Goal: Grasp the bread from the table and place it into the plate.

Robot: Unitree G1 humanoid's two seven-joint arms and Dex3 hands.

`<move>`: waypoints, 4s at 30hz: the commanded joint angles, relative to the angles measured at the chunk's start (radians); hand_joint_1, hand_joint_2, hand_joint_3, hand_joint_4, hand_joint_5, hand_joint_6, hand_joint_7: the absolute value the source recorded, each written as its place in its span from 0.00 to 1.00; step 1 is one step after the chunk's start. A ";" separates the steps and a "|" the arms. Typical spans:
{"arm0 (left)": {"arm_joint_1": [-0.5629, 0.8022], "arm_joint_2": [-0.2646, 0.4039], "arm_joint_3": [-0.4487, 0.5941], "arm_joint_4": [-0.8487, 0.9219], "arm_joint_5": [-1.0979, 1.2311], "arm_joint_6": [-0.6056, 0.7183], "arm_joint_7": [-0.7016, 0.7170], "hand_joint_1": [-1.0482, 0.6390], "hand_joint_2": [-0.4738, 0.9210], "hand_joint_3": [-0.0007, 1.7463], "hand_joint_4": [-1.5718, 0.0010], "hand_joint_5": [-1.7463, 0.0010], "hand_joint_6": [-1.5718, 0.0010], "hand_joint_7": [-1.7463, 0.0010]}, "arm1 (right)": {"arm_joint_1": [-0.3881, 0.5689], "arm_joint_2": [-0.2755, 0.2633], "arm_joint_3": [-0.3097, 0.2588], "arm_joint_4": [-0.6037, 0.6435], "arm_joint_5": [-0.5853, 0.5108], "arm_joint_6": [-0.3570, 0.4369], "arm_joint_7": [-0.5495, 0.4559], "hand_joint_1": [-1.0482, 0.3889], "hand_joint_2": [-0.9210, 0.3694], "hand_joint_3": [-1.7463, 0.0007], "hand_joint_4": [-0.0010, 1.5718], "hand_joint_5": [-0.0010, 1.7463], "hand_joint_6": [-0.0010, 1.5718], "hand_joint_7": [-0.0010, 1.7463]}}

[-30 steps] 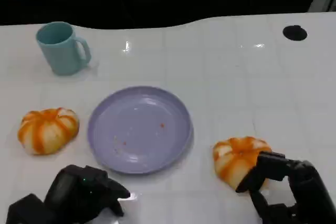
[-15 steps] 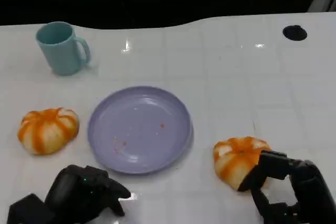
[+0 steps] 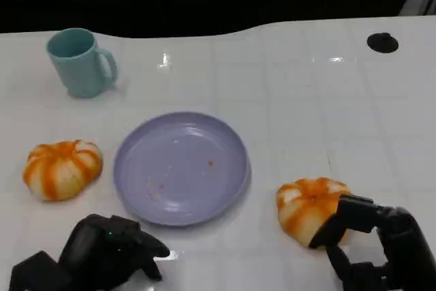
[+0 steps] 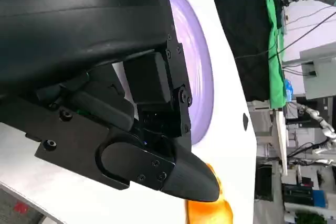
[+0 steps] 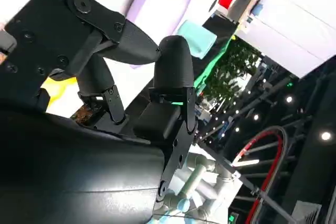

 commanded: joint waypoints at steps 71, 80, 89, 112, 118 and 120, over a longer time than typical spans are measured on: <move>0.026 0.002 -0.024 -0.047 0.023 0.007 0.041 0.00 1.00 0.06 0.18 0.41 0.02 0.84 | -0.191 -0.204 0.307 -0.189 -0.404 0.843 -0.047 0.50 0.22 0.43 0.54 1.00 0.50 0.71; 0.024 0.003 -0.024 -0.042 0.025 0.008 0.042 0.00 1.00 0.06 0.18 0.41 0.02 0.84 | -0.211 -0.168 0.303 -0.120 -0.401 0.771 -0.287 0.51 0.26 0.39 0.53 1.00 0.39 1.00; 0.024 0.002 -0.025 -0.041 0.027 0.007 0.043 0.00 1.00 0.06 0.18 0.41 0.02 0.84 | -0.224 -0.134 0.292 -0.176 -0.336 0.699 -0.288 0.53 0.32 0.34 0.56 1.00 0.39 1.00; 0.025 0.005 -0.034 -0.021 0.029 -0.018 0.035 0.00 1.00 0.06 0.18 0.41 0.02 0.84 | -0.422 0.067 0.345 -0.062 -0.322 0.704 -0.228 0.70 0.52 0.21 0.62 1.00 0.54 0.89; 0.024 0.001 -0.028 -0.021 0.003 0.006 0.014 0.00 1.00 0.04 0.17 0.42 0.02 0.83 | -0.522 0.134 0.377 0.090 -0.352 0.697 -0.311 0.70 0.52 0.18 0.64 1.00 0.54 0.92; 0.024 -0.001 -0.026 -0.022 -0.003 0.014 0.010 0.00 1.00 0.03 0.17 0.42 0.02 0.84 | -0.553 0.153 0.382 0.150 -0.350 0.693 -0.329 0.71 0.54 0.18 0.64 1.00 0.52 0.95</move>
